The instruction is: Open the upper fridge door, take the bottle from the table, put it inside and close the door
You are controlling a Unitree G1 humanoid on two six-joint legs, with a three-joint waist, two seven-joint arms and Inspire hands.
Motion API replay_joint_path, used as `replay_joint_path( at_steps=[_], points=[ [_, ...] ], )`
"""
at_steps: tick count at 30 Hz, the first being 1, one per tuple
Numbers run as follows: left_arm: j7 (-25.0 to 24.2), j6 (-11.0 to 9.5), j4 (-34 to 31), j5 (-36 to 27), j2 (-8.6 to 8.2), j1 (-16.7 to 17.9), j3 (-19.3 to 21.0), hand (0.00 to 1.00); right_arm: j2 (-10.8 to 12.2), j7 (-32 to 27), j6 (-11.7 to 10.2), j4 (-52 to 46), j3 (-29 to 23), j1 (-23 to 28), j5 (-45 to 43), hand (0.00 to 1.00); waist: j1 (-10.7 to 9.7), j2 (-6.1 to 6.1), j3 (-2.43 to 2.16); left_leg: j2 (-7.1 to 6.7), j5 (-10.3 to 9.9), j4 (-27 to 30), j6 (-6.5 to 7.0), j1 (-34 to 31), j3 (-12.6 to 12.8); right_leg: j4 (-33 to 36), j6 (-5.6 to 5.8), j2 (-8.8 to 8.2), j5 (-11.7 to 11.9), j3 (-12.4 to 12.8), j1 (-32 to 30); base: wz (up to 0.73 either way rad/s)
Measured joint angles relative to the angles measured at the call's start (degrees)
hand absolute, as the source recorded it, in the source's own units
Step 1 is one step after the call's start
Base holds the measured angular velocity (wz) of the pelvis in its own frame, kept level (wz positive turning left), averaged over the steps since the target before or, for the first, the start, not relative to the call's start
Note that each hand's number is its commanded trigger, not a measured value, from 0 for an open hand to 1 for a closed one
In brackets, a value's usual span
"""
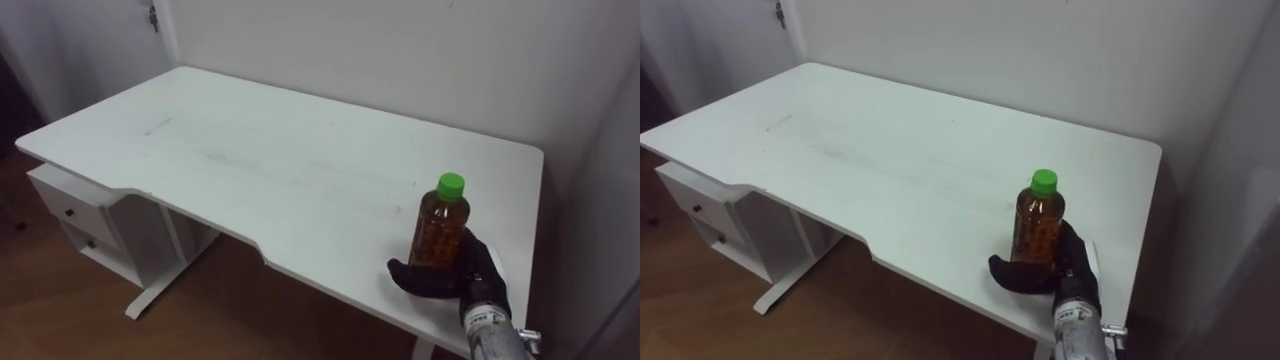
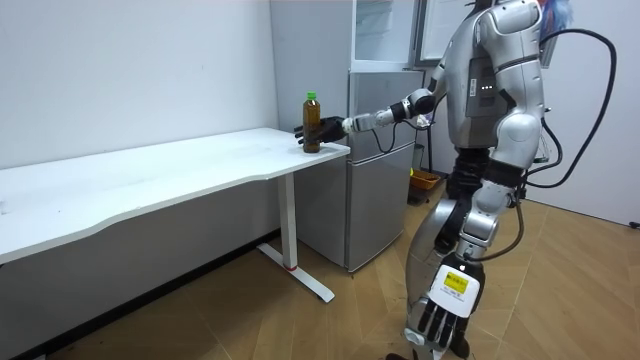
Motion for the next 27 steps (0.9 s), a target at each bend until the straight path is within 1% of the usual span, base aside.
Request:
replay_joint_path(
  at_steps=[6,12,16,21,27],
  points=[
    [0.0,-0.01,-0.02,-0.17,0.0,0.02,-0.04,0.0,0.09,0.51,0.0,0.05,0.15,-0.02,0.02,1.0,0.17,-0.01,-0.01,0.03,-0.01,-0.22,-0.01,-0.11,0.15,-0.16,0.02,0.04,-0.01,-0.13,-0.02,0.01],
    [-0.15,-0.01,0.08,-0.4,0.02,0.02,-0.12,0.0,0.09,0.88,0.38,0.29,0.15,0.08,1.02,1.0,-0.06,0.0,0.0,0.02,0.0,0.02,-0.02,-0.53,-0.31,-0.19,0.01,0.08,0.0,-0.4,-0.02,0.03],
    [-0.27,-0.01,0.07,-0.41,0.21,0.05,-1.35,0.0,0.1,0.91,0.39,0.39,0.13,0.09,2.51,1.0,-0.06,0.01,0.0,0.05,0.0,0.1,-0.02,-0.57,-0.27,-0.18,-0.01,0.1,0.03,-0.42,-0.02,0.0],
    [-0.29,-0.01,0.05,-0.36,0.2,0.08,-1.39,0.0,0.1,0.87,0.41,0.41,-0.03,0.08,2.72,1.0,-0.2,0.02,0.0,0.05,0.0,0.07,-0.02,-0.58,-0.12,-0.12,0.0,0.09,0.03,-0.31,-0.12,0.0],
    [-0.28,-0.09,-0.08,-0.34,0.19,0.1,-1.06,0.0,-0.07,0.08,0.78,-1.54,-0.24,0.06,2.9,1.0,-0.28,0.06,-0.14,0.13,0.02,0.06,-0.01,-1.32,0.2,0.3,-0.01,-0.04,0.03,-0.13,-1.31,-0.02]
  ],
)
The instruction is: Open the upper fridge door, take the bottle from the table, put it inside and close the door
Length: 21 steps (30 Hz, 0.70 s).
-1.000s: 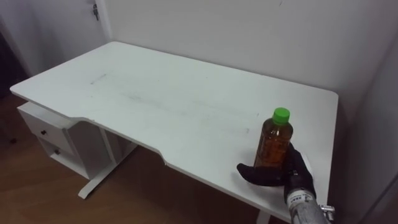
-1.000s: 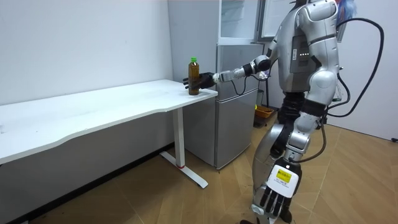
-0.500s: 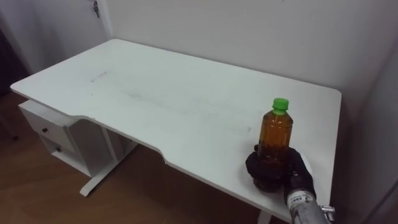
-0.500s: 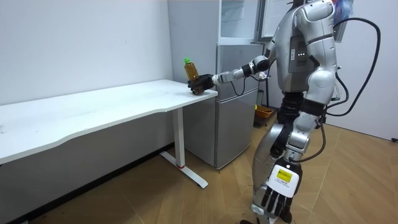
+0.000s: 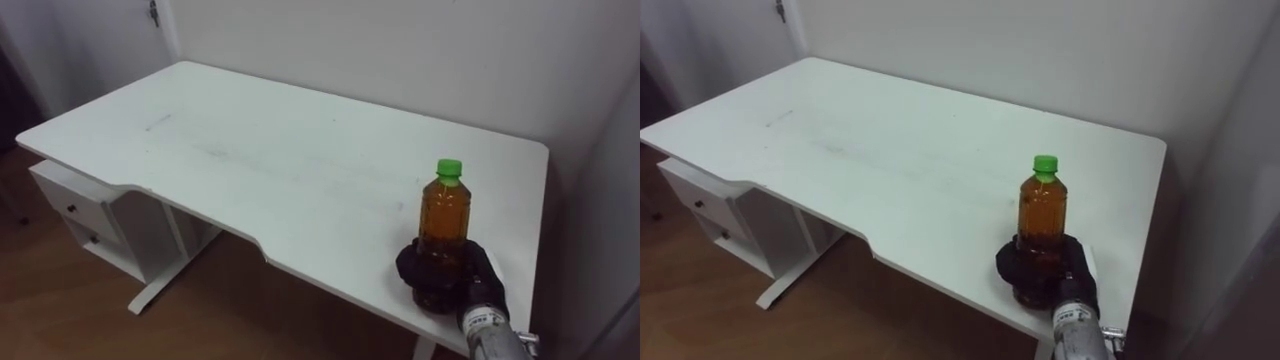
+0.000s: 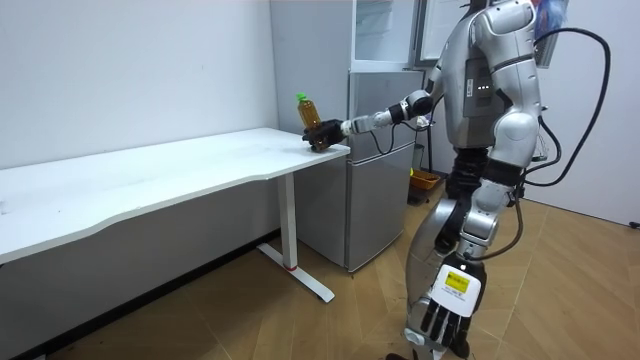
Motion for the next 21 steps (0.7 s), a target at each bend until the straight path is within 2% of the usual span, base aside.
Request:
replay_joint_path(
  at_steps=[5,8,9,12,13,14,16,20,21],
  points=[
    [0.34,-0.31,0.05,-0.05,-0.06,0.3,1.17,0.0,-1.57,-0.41,0.88,-5.46,-0.36,0.04,2.15,1.0,-0.3,-0.12,-0.15,0.16,0.07,-0.36,0.11,0.06,0.49,0.33,0.03,-0.21,-0.02,0.85,-0.56,-0.04],
    [1.13,-1.03,-0.07,-0.27,-0.05,1.33,2.99,0.0,-2.93,-0.45,0.89,-13.05,-0.32,1.2,3.98,1.0,-0.94,-0.47,-0.36,0.19,0.07,-0.57,0.14,1.13,1.63,0.29,0.06,-0.2,0.01,1.67,-0.01,-0.15],
    [1.59,-1.27,-0.06,-0.22,-0.06,1.66,4.06,0.0,-3.84,-0.36,0.89,-16.79,-0.33,2.3,3.99,1.0,-1.58,-0.71,-0.43,0.23,0.07,-0.82,0.14,1.83,1.65,0.21,0.07,-0.18,0.01,1.74,0.61,-0.06],
    [1.72,-1.79,0.0,-0.2,-0.05,2.42,7.11,0.0,-5.84,0.04,0.88,-24.33,-1.22,5.24,3.84,1.0,-3.25,-1.83,-1.01,0.57,0.05,-1.54,0.11,3.63,2.1,-0.73,0.14,0.18,0.08,2.1,2.3,-0.07],
    [1.73,-2.2,-0.01,-0.17,-0.05,2.69,8.25,0.0,-6.77,0.31,0.89,-27.19,-2.37,6.85,3.87,1.0,-3.39,-2.16,-0.94,0.82,0.01,-1.94,0.11,4.67,2.75,-0.8,0.14,0.35,0.21,2.71,2.52,-0.19],
    [1.74,-2.35,-0.11,-0.16,-0.05,3.06,8.9,0.0,-7.06,0.28,0.89,-28.31,-2.78,7.41,3.91,1.0,-3.34,-2.26,-0.99,0.98,-0.02,-2.22,0.08,5.3,3.23,-0.89,0.08,0.49,0.3,3.29,2.76,-0.42],
    [2.52,-2.53,-0.27,-0.17,-0.06,4.91,10.32,0.0,-8.02,0.59,0.99,-31.83,-3.92,7.82,4.03,1.0,-4.61,-2.17,-1.05,1.57,-0.14,-2.85,-0.02,7.12,4.57,-1.73,-0.21,1.07,0.97,4.85,4.26,-0.43],
    [2.55,-2.46,0.07,-0.31,0.07,6.14,13.61,0.0,-10.11,2.24,1.05,-37.52,-7.45,8.9,4.56,1.0,-7.01,-2.18,-1.15,1.93,-0.19,-3.18,-0.3,8.72,5.22,-3.85,-0.49,2.11,1.91,5.98,5.67,-0.18],
    [2.57,-2.47,0.23,-0.32,0.15,6.3,14.28,0.0,-10.73,2.71,1.05,-39.83,-7.78,9.48,4.43,1.0,-7.49,-2.17,-1.38,1.96,-0.18,-3.23,-0.35,9.33,5.77,-4.18,-0.5,2.31,1.93,6.47,6.01,-0.14]
  ],
)
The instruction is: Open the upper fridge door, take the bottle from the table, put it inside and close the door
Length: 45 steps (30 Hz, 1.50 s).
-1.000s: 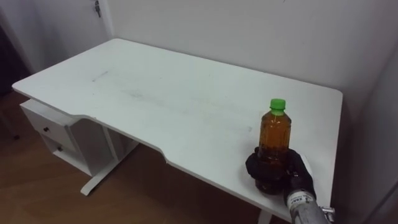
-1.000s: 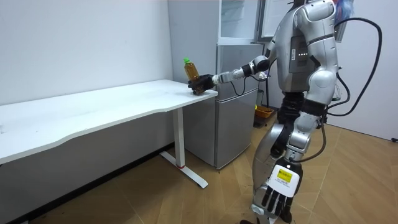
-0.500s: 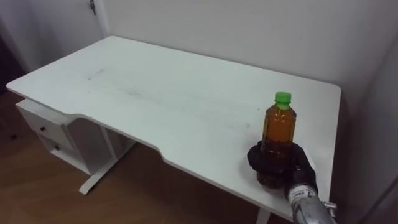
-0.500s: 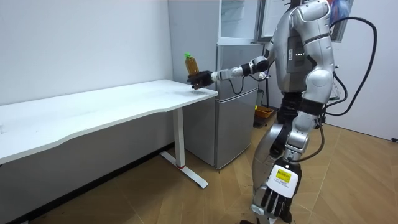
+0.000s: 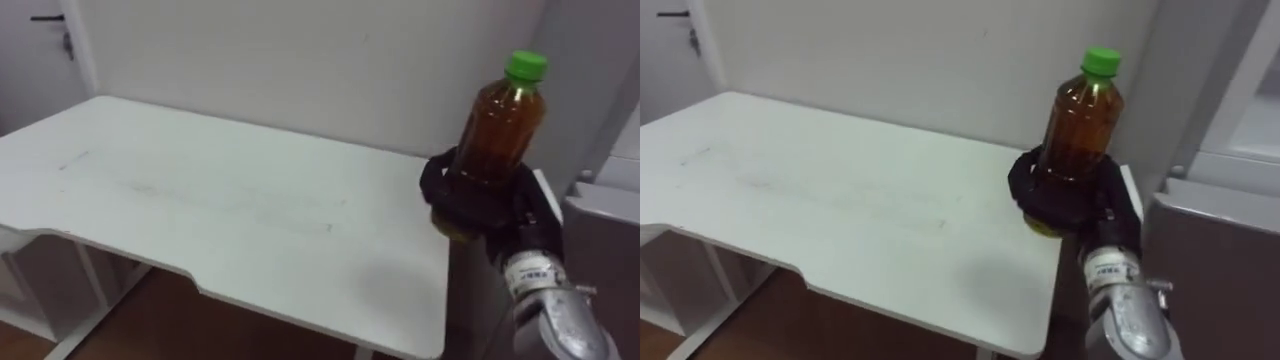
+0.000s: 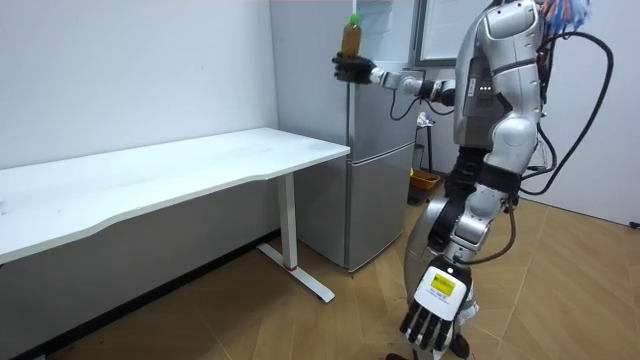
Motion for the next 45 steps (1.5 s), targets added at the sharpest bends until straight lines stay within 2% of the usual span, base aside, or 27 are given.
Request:
replay_joint_path(
  at_steps=[3,5,8,10,15,22,26,31,34,41,45],
  points=[
    [0.12,-0.1,0.86,-0.62,0.05,0.12,1.91,0.0,-0.49,0.4,0.0,-1.61,-2.1,0.02,-0.36,1.0,-0.6,0.08,-0.35,0.12,-0.11,-0.49,-0.13,2.11,0.64,-0.63,0.02,0.34,0.18,0.94,1.81,-0.13],
    [0.15,-0.32,1.67,-0.76,0.03,0.25,2.05,0.0,-1.24,0.34,0.0,-1.92,-4.04,0.36,-0.45,1.0,-0.8,0.03,-0.38,0.14,-0.11,-1.06,-0.13,3.45,1.0,-0.68,0.07,0.33,0.14,1.34,2.61,-0.14],
    [0.16,-0.39,2.0,-0.78,-0.03,1.22,2.91,0.0,-3.51,0.29,0.0,-2.14,-6.24,0.56,-0.28,1.0,-2.02,-0.29,-0.55,0.19,-0.12,-1.3,-0.11,3.95,1.71,-0.56,0.08,0.31,0.14,1.77,2.78,-0.1],
    [0.15,-0.37,1.99,-0.78,-0.01,1.88,4.24,0.0,-4.95,0.03,0.19,-2.16,-7.5,0.6,-0.02,1.0,-3.06,-0.44,-0.52,0.29,-0.19,-1.7,-0.14,4.98,2.2,-0.62,0.08,0.38,0.15,2.2,3.39,-0.11],
    [0.27,-0.54,1.98,-0.9,0.01,1.89,5.92,0.0,-6.21,-0.78,0.25,-3.29,-10.23,0.59,-0.3,1.0,-4.99,-0.7,-0.42,0.49,-0.35,-2.3,-0.26,6.39,3.07,-0.61,0.08,0.64,0.15,3.15,4.35,-0.1],
    [1.26,-0.55,1.69,-0.89,0.01,2.06,6.13,0.0,-8.77,-1.18,0.39,-4.31,-14.82,0.59,-0.34,1.0,-6.67,-1.12,-0.48,1.06,-0.81,-2.15,-0.63,6.59,4.07,-0.57,0.02,1.22,0.16,4.55,4.37,-0.08],
    [1.28,-0.55,1.69,-0.84,0.03,2.35,6.25,0.0,-9.44,-2.31,1.05,-4.34,-17.6,0.59,-0.44,1.0,-7.23,-1.1,-0.48,1.16,-0.87,-2.16,-0.66,6.87,4.36,-0.57,0.01,1.28,0.16,4.6,4.59,0.0],
    [1.11,-0.48,1.7,-0.83,0.0,2.95,9.5,0.0,-9.69,-4.12,1.7,-4.31,-21.59,0.59,-0.1,1.0,-8.37,-0.93,-0.55,1.31,-1.61,-1.59,-0.74,7.79,4.53,-1.44,-0.09,1.45,0.04,4.66,5.64,-0.01],
    [1.09,-0.47,1.68,-0.86,0.0,2.99,10.13,0.0,-9.76,-4.74,1.7,-4.23,-23.36,0.59,0.35,1.0,-8.27,-0.73,-0.45,1.48,-1.85,-1.78,-0.77,8.56,5.32,-1.39,-0.09,1.61,0.05,5.45,5.94,-0.14],
    [1.07,-0.45,1.69,-0.89,0.05,2.89,10.49,0.0,-9.78,-5.1,1.78,-4.23,-24.02,0.59,1.6,1.0,-8.58,-0.83,-0.41,2.07,-2.53,-1.79,-1.22,9.28,6.68,-1.52,-0.29,2.16,-0.07,6.42,6.21,-0.11],
    [0.67,-0.02,1.58,-0.85,0.04,2.86,10.49,0.0,-9.78,-5.1,3.11,-4.23,-24.04,0.59,2.15,1.0,-8.58,-1.03,-0.42,2.18,-2.7,-1.9,-1.41,9.42,6.74,-1.54,-0.45,2.32,-0.29,6.48,6.22,0.0]
  ],
)
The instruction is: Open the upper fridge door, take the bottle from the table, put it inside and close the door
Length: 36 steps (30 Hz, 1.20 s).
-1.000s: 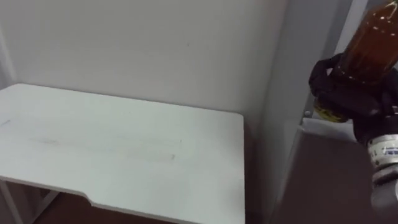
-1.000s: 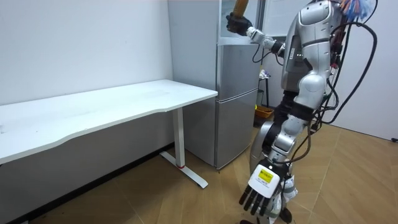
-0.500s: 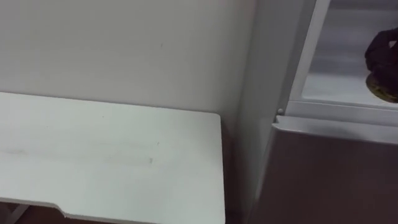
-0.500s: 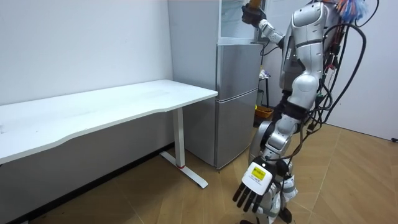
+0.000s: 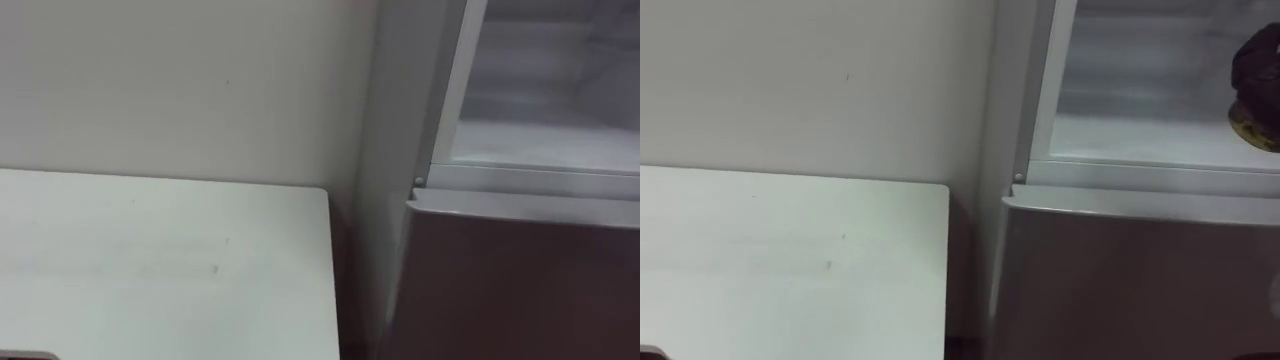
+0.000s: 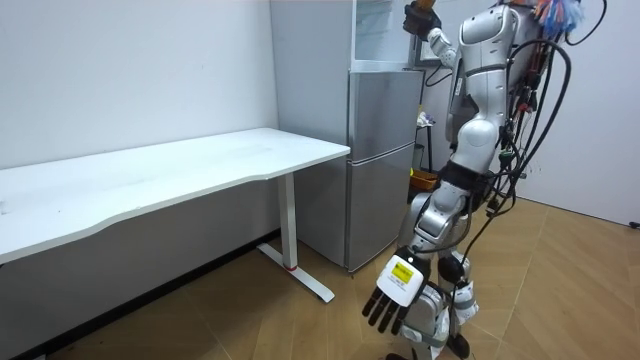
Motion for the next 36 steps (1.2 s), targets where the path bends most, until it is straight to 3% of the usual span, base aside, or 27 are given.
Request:
replay_joint_path(
  at_steps=[14,21,27,29,31,33,36],
  points=[
    [-0.91,1.02,0.24,0.03,0.07,0.53,0.0,0.0,0.0,-0.19,2.16,1.81,0.08,0.0,0.5,1.0,0.41,-0.52,0.24,-0.01,-0.12,0.13,-0.03,0.26,-0.13,-0.04,0.0,-0.02,-0.01,-0.26,0.51,0.0],
    [-1.21,1.46,0.02,0.36,0.35,2.07,-0.06,0.0,0.0,-4.07,2.17,9.84,0.15,-0.02,3.55,1.0,1.09,-0.59,0.22,-0.05,-0.14,0.7,-0.01,-0.11,-0.87,-0.08,-0.01,0.05,-0.01,-0.39,0.84,0.03],
    [-1.97,1.52,-1.29,0.58,0.46,1.73,-0.06,0.0,0.0,-8.49,2.17,17.81,0.97,-2.93,3.02,1.0,2.63,0.29,-0.33,0.12,-0.11,2.87,0.05,-5.26,-1.52,1.48,-0.25,0.0,0.11,-0.62,-3.77,0.04],
    [-1.98,1.52,-1.66,0.65,0.69,1.64,-0.07,0.0,-0.14,-10.45,2.17,21.57,1.98,-5.03,2.17,1.0,3.37,0.28,-0.27,0.12,-0.03,3.09,0.1,-6.21,-1.65,2.08,-0.31,-0.14,0.15,-0.93,-4.78,0.05],
    [-1.98,1.66,-2.37,0.61,1.53,0.69,-0.29,0.0,-1.87,-12.05,2.03,26.98,5.3,-7.79,1.39,1.0,3.6,-0.24,0.03,0.13,0.01,4.15,0.09,-8.71,-2.69,2.17,-0.39,-0.16,0.14,-2.15,-6.15,0.25],
    [-1.99,1.65,-2.98,0.59,2.49,-0.46,-0.36,0.0,-3.58,-12.55,2.07,28.48,7.09,-10.79,1.04,1.0,3.69,-0.24,0.04,0.34,0.15,5.19,0.0,-11.12,-3.39,2.19,-0.78,0.08,0.37,-2.75,-7.81,0.22],
    [-1.98,1.65,-3.56,0.57,4.88,-0.96,-1.51,0.0,-4.41,-14.0,2.17,32.51,10.37,-13.67,-0.49,1.0,3.83,-1.69,0.7,0.7,0.2,6.42,-0.2,-13.43,-4.47,2.38,-1.09,0.43,0.56,-3.72,-9.1,0.15]
  ],
)
